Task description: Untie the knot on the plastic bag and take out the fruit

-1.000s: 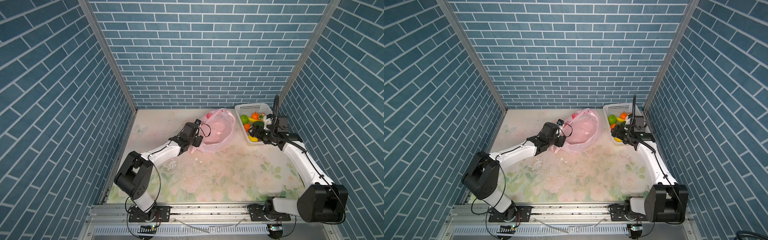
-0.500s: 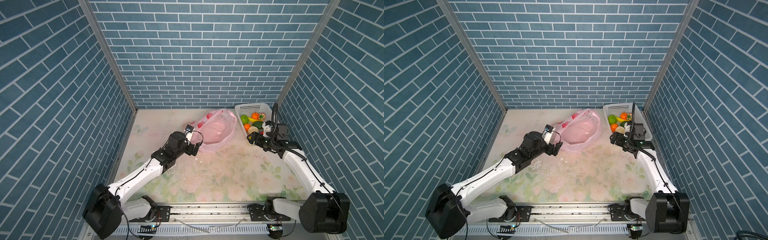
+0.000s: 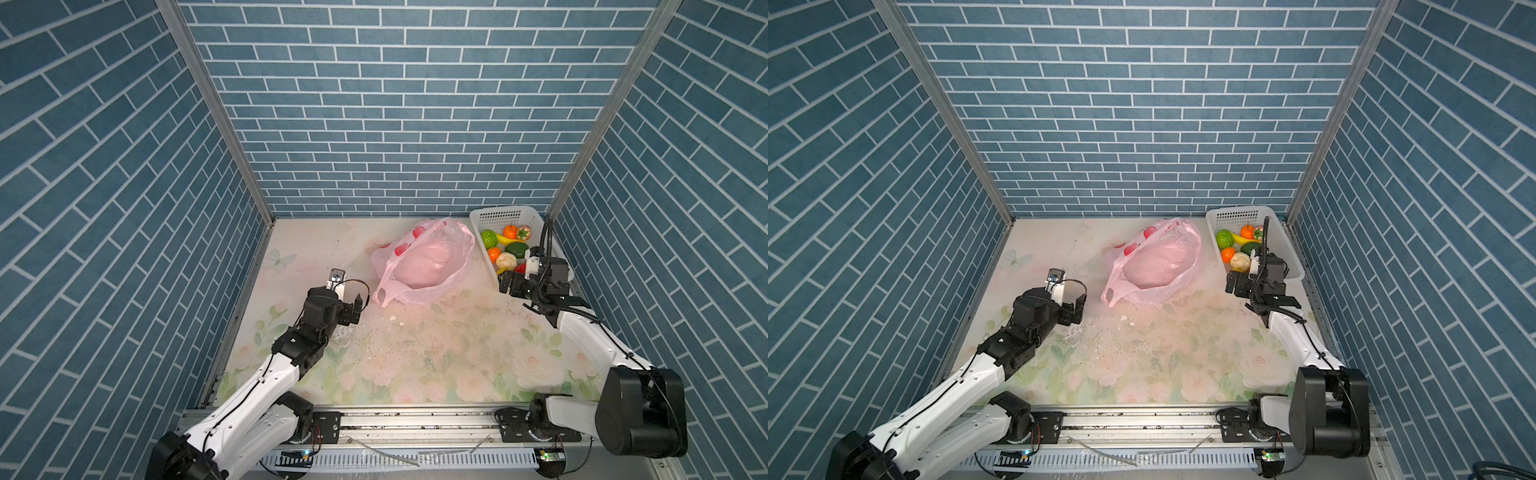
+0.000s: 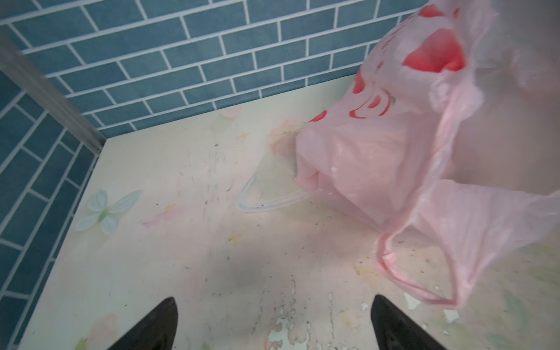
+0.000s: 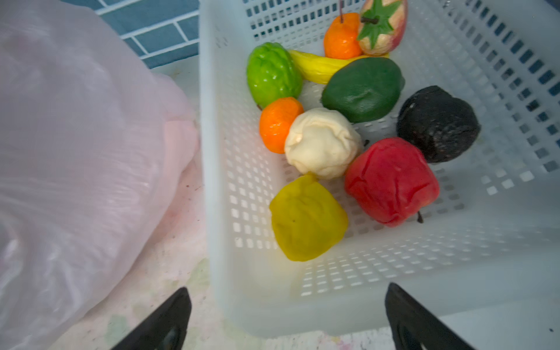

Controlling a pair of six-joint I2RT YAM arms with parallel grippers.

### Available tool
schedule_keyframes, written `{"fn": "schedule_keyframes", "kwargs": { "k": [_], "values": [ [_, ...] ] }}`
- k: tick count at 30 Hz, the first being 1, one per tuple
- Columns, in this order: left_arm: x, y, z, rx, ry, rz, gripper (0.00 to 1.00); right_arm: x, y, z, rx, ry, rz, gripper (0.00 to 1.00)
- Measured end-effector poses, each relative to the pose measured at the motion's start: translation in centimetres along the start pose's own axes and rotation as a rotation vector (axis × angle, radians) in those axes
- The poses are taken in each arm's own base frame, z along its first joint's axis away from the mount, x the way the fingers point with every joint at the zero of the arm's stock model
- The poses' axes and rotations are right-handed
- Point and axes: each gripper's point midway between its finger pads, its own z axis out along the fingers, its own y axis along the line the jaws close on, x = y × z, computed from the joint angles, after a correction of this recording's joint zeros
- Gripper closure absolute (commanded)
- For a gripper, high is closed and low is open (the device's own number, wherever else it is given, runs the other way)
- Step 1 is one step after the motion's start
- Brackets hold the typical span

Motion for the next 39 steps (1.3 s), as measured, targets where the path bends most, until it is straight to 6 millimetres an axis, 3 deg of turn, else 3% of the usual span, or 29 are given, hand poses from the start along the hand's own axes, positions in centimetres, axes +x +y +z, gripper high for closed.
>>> {"fn": "schedule_keyframes", "kwargs": {
  "k": [6,12,22,29,34,39],
  "values": [
    [1.6,2.8,1.7,-0.098,-0.027,-0.004,0.01,-1.0,-2.9,1.4,0.067,-0.127,-0.037,0.01],
    [1.2,5.4,4.2,-0.177,-0.063,-0.007,0.01,-1.8,-4.7,2.2,0.111,-0.26,-0.078,0.01],
    [3.0,7.4,6.7,-0.252,-0.081,0.009,0.01,-1.9,-5.0,2.0,0.117,-0.437,-0.109,0.01],
    [4.0,9.9,7.7,-0.325,-0.116,-0.028,0.02,-1.6,-4.9,1.3,0.106,-0.52,-0.098,0.01],
    [5.6,10.0,8.5,-0.331,-0.105,-0.034,0.02,-1.6,-5.0,1.2,0.107,-0.527,-0.097,0.01],
    [4.7,10.1,8.4,-0.333,-0.147,-0.042,0.02,-1.5,-5.0,1.0,0.111,-0.534,-0.093,0.01]
  ]
}}
